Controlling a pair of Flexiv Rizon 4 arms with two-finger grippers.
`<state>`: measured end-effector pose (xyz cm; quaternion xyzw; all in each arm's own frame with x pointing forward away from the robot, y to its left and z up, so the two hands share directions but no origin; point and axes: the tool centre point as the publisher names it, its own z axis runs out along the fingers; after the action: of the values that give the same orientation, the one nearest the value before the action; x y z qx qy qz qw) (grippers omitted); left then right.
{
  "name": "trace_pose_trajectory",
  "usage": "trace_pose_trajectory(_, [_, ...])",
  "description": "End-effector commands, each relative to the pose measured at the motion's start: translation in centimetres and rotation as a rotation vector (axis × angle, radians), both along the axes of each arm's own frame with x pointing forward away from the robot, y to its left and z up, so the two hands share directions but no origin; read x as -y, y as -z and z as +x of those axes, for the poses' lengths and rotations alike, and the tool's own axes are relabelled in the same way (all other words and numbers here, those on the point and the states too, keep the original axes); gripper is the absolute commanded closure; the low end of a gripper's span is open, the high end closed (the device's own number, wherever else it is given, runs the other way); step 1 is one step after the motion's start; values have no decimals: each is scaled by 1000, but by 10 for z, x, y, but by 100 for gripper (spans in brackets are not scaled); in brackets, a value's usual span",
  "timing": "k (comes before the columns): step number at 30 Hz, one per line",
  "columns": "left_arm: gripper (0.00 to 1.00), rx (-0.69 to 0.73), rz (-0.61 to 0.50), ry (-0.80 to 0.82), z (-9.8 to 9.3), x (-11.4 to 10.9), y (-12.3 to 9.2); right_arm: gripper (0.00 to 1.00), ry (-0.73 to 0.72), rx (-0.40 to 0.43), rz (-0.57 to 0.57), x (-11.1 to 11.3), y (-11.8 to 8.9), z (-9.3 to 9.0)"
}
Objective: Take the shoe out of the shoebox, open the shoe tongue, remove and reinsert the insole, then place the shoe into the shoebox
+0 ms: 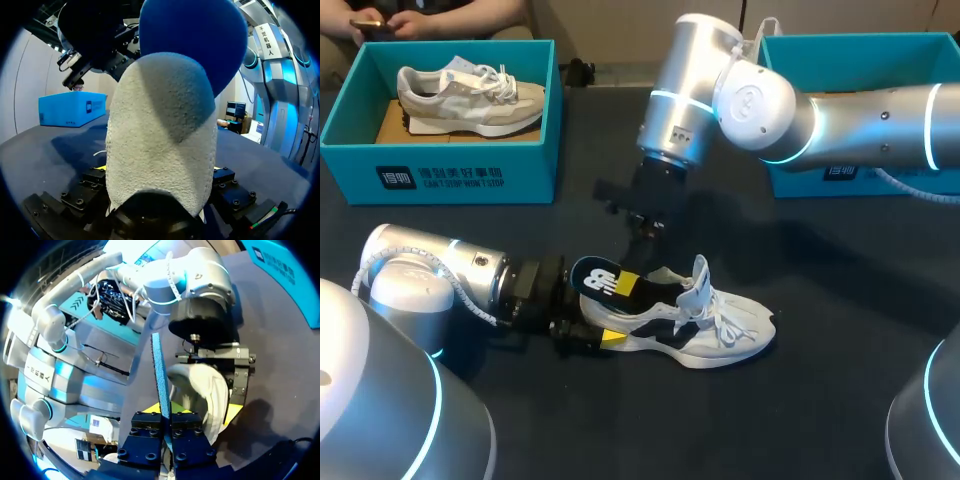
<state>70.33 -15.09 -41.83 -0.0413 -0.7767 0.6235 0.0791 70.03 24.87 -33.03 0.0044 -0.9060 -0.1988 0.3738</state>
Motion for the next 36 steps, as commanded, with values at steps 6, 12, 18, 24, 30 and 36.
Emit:
trace_pose_trajectory(6, [100,0,3,0,1,1,1,98,-40,17,12,-16,-4,4])
trace_pose_trajectory(12, [100,0,3,0,1,1,1,48,-13,5,25,-8,0,2])
trace_pose_trajectory(18, [100,0,3,0,1,1,1,24,18,-5,27,-2,2,0])
trace_pose_trajectory(24, [100,0,3,0,1,1,1,26,18,-31,60,-2,7,-1])
trace_pose_trajectory(30, [100,0,3,0,1,1,1,34,20,-44,72,0,8,-6])
trace_pose_trajectory(36, [100,0,3,0,1,1,1,51,22,-51,82,-2,11,-11])
